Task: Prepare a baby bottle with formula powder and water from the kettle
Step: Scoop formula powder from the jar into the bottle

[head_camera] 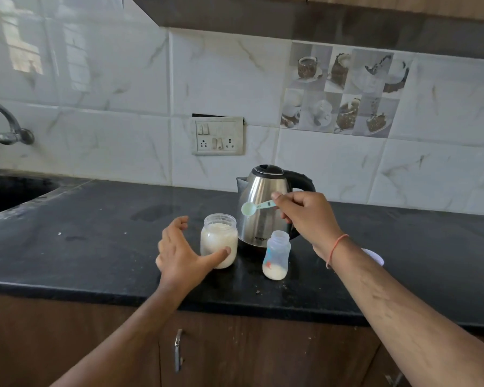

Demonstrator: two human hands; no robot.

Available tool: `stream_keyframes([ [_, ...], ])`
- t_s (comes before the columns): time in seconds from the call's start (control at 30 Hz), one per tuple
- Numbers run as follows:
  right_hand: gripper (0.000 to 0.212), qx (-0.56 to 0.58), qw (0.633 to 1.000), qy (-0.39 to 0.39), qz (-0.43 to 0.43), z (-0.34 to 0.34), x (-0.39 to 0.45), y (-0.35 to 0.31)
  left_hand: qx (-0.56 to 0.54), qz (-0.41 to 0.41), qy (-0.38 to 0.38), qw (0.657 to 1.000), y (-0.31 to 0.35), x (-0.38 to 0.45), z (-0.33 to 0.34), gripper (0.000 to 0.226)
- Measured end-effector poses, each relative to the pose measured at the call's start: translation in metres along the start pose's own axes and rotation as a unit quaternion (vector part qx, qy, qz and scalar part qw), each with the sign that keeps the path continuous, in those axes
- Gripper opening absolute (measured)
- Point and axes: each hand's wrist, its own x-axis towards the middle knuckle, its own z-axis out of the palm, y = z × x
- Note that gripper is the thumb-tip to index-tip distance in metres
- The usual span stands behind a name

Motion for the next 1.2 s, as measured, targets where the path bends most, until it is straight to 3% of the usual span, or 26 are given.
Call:
stream_keyframes([
  [0.1,0.034,-0.068,0.997,-0.011,-0.045,0.013,0.009,-0.007,0.025,-0.024,-0.105,0.994,-0.001,0.011,0.003,0.145],
  [0.27,0.035,-0.167,0.981,-0.02,-0.097,0.033,0.021,-0.005,0.08,0.017,-0.119,0.99,0.004,0.011,0.008,0.099],
  [0.53,0.029,-0.308,0.923,-0.102,-0.208,0.044,0.013,-0.004,0.032,0.094,-0.133,0.986,0.005,0.001,0.001,0.089],
  [0.8,0.028,-0.292,0.922,-0.159,-0.196,0.044,0.009,-0.001,0.027,0.119,-0.158,0.98,0.001,0.001,0.001,0.095],
  [1.2,0.022,-0.091,0.979,-0.172,-0.054,0.047,0.015,0.011,0.019,0.125,-0.161,0.979,-0.002,0.002,0.002,0.096],
])
